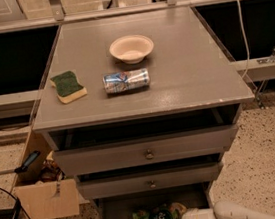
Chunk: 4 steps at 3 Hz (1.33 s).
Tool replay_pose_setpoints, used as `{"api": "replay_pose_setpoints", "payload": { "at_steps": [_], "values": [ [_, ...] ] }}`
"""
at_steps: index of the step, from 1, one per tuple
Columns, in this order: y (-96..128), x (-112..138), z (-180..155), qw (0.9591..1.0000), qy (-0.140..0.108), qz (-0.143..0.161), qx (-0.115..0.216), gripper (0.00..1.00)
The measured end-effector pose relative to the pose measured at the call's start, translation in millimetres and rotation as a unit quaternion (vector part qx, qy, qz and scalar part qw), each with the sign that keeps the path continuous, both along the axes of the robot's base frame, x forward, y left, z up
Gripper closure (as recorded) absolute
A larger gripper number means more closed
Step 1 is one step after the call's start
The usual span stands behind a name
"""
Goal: Pick green rice chip bag from bottom drawer and place on counter
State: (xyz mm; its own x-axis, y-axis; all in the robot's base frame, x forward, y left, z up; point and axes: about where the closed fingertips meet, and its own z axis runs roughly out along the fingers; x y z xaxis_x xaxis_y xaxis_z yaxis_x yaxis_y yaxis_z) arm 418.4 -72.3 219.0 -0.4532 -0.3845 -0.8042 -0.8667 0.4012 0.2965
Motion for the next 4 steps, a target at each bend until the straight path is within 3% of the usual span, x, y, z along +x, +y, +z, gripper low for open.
{"api": "replay_pose_setpoints", "payload": {
  "at_steps": [1,2,3,4],
  "values": [
    [1,6,1,0.9999,-0.014,-0.003,-0.006,0.00],
    [-4,13,7,0.9988,-0.045,-0.006,-0.021,0.00],
    [-13,22,11,0.9941,-0.092,0.003,-0.058,0.00],
    [-11,21,12,0.9934,-0.097,0.005,-0.062,0.00]
  ]
}}
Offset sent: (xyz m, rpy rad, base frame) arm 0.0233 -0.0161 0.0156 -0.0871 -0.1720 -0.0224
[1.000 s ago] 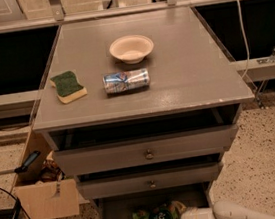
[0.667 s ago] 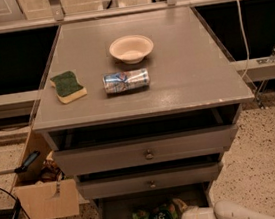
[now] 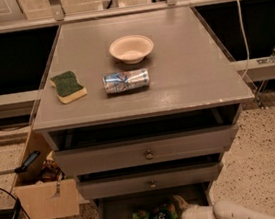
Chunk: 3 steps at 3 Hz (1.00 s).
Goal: Pick green rice chip bag from bottom drawer and place on counter
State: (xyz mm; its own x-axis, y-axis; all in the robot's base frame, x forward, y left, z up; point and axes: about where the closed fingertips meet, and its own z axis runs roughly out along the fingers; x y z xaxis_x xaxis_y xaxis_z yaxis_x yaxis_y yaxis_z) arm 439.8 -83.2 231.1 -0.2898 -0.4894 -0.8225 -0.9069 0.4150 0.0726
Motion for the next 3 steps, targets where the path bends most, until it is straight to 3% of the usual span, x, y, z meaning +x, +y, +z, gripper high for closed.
{"api": "replay_pose_setpoints", "payload": {
  "at_steps": [1,2,3],
  "values": [
    [10,-4,5,0.9991,-0.032,0.013,-0.025,0.00],
    [14,-6,-10,0.9973,-0.054,0.019,-0.047,0.00],
    [10,-4,-32,0.9960,-0.061,0.019,-0.063,0.00]
  ]
}}
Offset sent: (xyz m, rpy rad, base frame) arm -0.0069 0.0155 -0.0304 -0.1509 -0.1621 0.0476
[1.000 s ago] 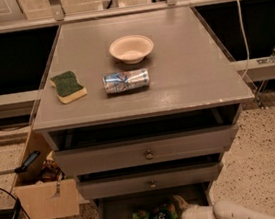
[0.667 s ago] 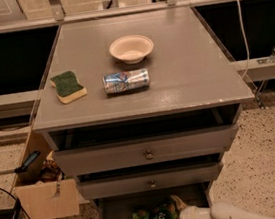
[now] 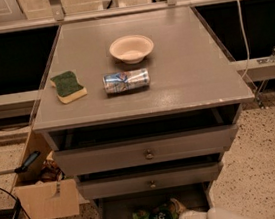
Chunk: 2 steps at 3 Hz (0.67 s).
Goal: Pick green rice chip bag from bottom drawer and place on counter
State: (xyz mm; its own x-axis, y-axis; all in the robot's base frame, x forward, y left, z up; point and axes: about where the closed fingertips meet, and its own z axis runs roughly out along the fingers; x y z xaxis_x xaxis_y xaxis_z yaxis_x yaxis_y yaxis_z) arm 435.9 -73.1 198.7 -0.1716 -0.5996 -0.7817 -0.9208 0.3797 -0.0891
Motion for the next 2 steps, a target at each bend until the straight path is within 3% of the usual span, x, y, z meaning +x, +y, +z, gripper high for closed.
{"api": "replay_pose_setpoints", "payload": {
  "at_steps": [2],
  "values": [
    [0,16,-45,0.9996,0.018,-0.013,-0.017,0.00]
  ]
}}
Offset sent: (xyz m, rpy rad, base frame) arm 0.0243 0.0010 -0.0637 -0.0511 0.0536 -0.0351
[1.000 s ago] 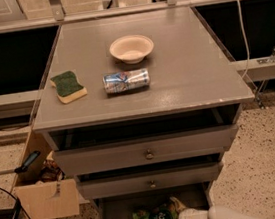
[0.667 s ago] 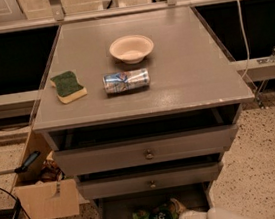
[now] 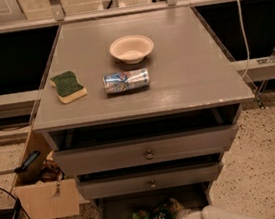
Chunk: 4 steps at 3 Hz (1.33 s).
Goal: Pick green rice chip bag from bottom drawer and place on counter
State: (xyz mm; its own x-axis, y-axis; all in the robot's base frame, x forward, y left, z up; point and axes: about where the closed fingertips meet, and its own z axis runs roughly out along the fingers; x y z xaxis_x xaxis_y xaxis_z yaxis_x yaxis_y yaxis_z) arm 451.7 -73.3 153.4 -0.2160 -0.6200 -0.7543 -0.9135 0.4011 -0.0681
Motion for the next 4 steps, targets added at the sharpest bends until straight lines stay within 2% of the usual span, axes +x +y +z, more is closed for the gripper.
{"api": "replay_pose_setpoints", "payload": {
  "at_steps": [1,2,3,4],
  "values": [
    [23,-9,-31,0.9995,0.028,0.010,-0.004,0.00],
    [40,-17,-51,0.9988,0.042,0.022,-0.011,0.00],
    [42,-17,-52,0.9987,0.042,0.024,-0.011,0.19],
    [42,-17,-52,0.9987,0.043,0.024,-0.011,0.42]
  ]
}}
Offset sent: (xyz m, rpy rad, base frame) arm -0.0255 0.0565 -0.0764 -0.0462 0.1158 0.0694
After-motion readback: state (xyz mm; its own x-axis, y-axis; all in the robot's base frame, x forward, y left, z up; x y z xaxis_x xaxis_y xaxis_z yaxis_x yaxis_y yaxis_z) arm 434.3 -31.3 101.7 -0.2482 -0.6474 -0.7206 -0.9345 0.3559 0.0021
